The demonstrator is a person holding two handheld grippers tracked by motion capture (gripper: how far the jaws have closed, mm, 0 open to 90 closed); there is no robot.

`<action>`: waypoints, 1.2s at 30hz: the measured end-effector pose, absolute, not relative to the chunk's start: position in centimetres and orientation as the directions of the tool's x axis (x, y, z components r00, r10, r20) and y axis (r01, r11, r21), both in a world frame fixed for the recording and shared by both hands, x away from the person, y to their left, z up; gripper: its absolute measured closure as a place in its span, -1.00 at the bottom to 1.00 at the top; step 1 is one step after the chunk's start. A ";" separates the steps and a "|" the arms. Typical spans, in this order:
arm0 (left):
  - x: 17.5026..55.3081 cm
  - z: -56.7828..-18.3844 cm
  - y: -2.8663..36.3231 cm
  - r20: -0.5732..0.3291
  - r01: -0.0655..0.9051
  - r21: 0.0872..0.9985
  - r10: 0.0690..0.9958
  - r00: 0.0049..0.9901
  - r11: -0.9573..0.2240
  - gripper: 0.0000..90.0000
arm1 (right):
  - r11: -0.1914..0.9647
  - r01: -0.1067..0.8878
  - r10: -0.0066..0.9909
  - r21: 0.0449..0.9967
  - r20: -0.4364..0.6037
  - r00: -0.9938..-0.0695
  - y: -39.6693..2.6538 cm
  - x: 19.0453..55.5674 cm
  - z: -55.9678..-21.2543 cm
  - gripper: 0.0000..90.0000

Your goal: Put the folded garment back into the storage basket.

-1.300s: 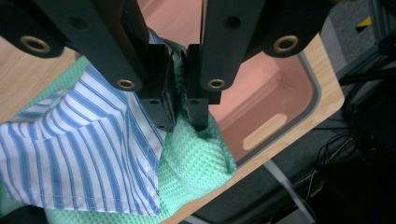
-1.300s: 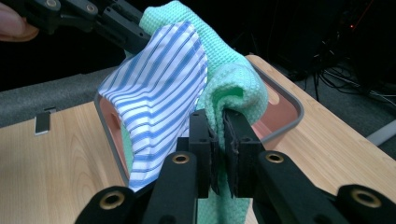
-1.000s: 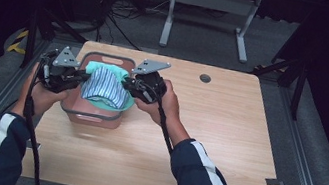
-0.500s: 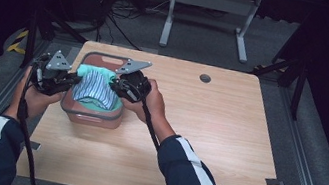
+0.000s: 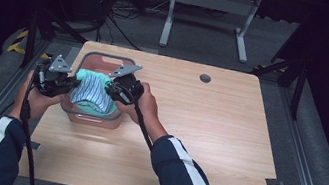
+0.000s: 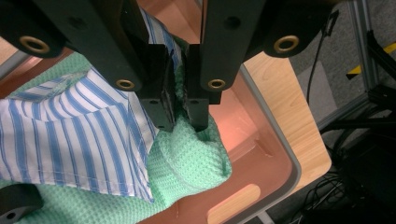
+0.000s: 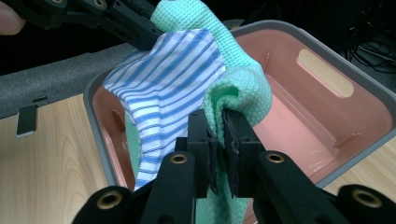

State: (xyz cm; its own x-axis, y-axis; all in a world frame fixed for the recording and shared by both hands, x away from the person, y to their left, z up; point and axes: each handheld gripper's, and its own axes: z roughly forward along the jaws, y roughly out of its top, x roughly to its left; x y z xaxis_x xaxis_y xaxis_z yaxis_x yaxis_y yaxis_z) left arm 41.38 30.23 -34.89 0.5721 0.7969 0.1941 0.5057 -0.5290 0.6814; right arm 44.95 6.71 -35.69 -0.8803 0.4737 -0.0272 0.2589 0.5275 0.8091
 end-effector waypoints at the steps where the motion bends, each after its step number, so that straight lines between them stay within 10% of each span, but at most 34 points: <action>1: 41.5 -35.0 30.2 0.190 0.506 0.682 0.796 0.575 -0.528 0.85 | 0.528 0.259 0.475 0.809 -0.028 -0.879 6.8 45.0 -35.8 0.82; 36: 40.0 -35.2 29.0 0.178 0.459 0.736 0.795 0.580 -0.499 0.50 | 0.554 0.281 0.495 0.784 -0.038 -0.868 5.8 44.8 -37.1 0.67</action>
